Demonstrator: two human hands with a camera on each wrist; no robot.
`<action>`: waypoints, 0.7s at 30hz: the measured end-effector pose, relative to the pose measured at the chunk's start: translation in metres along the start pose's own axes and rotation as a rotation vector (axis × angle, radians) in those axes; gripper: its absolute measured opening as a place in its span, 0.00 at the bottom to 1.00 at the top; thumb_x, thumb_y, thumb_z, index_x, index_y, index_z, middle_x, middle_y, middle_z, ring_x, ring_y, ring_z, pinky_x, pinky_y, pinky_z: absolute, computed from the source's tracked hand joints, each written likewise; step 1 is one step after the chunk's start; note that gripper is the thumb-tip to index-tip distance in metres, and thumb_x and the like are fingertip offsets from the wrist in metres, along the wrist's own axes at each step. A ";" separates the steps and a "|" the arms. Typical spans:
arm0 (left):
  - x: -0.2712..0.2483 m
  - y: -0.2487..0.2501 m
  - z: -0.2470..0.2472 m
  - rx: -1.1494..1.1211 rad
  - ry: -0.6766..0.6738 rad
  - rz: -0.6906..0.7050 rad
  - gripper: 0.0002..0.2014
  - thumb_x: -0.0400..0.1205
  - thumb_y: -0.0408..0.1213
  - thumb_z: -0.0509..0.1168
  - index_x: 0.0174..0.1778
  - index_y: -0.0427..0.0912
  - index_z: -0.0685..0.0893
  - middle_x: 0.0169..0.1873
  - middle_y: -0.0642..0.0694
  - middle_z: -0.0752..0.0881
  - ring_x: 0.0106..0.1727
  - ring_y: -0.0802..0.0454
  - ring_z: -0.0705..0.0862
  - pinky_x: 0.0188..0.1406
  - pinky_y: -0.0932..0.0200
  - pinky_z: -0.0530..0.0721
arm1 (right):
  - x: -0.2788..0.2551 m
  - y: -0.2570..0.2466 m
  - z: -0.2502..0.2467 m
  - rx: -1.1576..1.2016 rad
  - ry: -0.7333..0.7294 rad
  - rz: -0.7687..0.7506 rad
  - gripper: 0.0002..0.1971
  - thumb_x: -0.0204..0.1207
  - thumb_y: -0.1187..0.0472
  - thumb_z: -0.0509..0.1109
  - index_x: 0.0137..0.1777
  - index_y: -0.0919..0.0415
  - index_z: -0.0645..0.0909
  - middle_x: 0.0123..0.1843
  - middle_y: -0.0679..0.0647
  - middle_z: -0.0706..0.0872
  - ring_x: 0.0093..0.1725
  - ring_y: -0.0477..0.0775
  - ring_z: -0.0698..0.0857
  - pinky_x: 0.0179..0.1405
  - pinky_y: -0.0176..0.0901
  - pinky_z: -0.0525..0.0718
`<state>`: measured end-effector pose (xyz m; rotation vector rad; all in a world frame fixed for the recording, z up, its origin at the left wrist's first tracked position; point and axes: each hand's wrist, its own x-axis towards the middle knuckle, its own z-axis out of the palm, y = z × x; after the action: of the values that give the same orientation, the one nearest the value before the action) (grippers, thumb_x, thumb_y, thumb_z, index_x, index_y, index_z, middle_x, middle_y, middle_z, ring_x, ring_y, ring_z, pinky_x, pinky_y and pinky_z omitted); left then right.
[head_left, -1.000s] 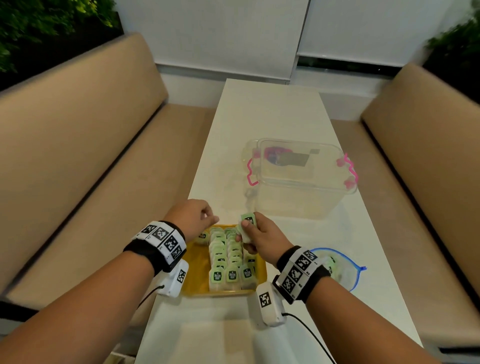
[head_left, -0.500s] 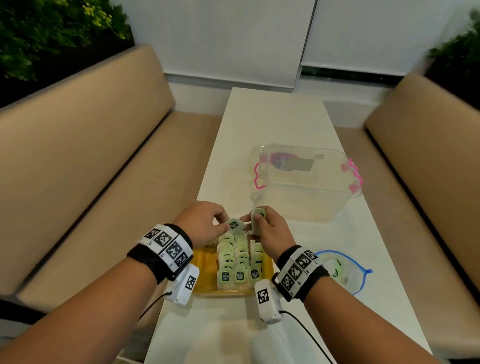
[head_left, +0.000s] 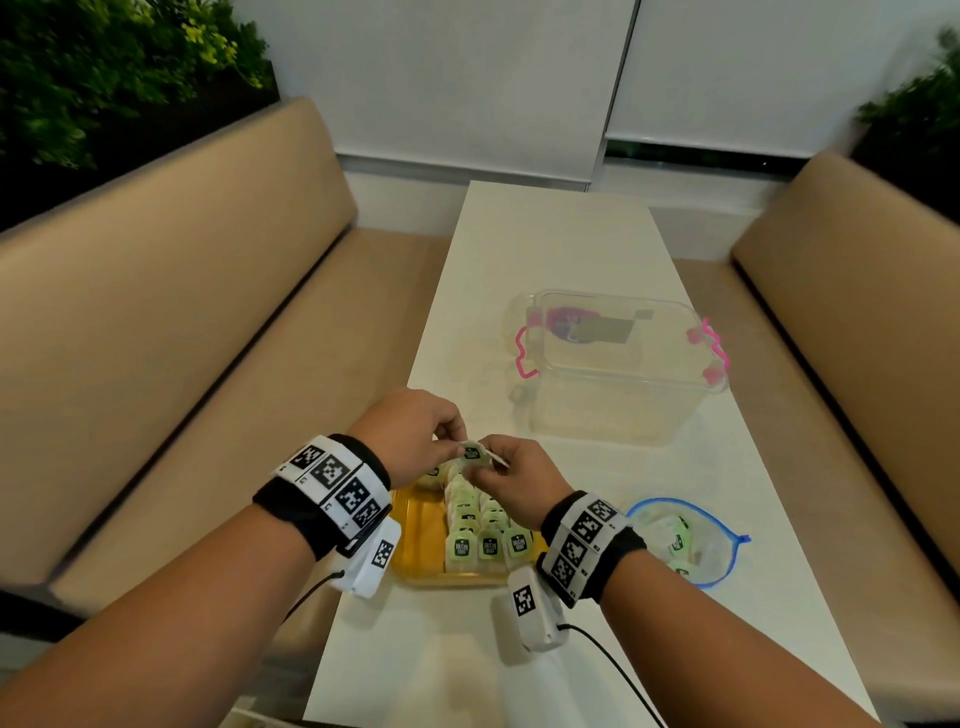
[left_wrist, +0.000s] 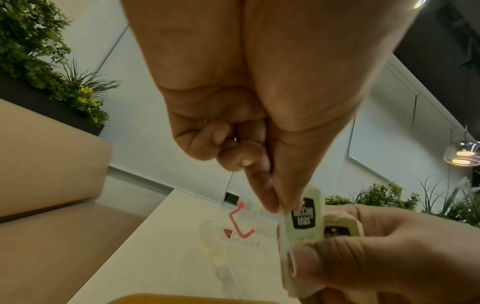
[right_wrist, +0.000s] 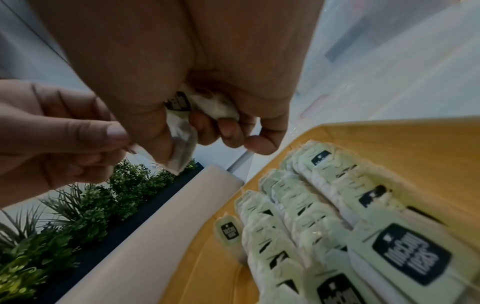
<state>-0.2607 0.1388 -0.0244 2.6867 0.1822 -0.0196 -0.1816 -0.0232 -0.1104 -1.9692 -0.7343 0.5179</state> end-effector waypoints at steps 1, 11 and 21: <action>0.000 -0.003 0.001 0.008 0.007 -0.020 0.02 0.79 0.45 0.72 0.45 0.53 0.89 0.41 0.58 0.87 0.44 0.60 0.83 0.42 0.64 0.77 | 0.000 0.001 0.001 -0.012 0.000 0.016 0.04 0.75 0.57 0.72 0.49 0.52 0.84 0.35 0.43 0.84 0.33 0.43 0.80 0.38 0.42 0.79; 0.018 -0.047 0.038 0.178 -0.259 -0.260 0.03 0.76 0.41 0.76 0.41 0.48 0.90 0.38 0.56 0.89 0.42 0.56 0.86 0.46 0.59 0.86 | -0.012 -0.005 -0.010 0.207 0.003 0.167 0.02 0.75 0.61 0.64 0.41 0.55 0.76 0.41 0.62 0.87 0.35 0.55 0.79 0.36 0.51 0.80; 0.043 -0.049 0.054 0.291 -0.298 -0.373 0.05 0.76 0.42 0.75 0.41 0.46 0.90 0.40 0.49 0.90 0.43 0.48 0.88 0.50 0.52 0.89 | -0.021 0.001 -0.022 0.456 0.075 0.249 0.09 0.77 0.57 0.76 0.47 0.65 0.88 0.38 0.57 0.89 0.37 0.57 0.90 0.22 0.45 0.86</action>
<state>-0.2240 0.1643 -0.0965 2.8477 0.6235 -0.5980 -0.1831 -0.0515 -0.1004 -1.6445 -0.2882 0.6888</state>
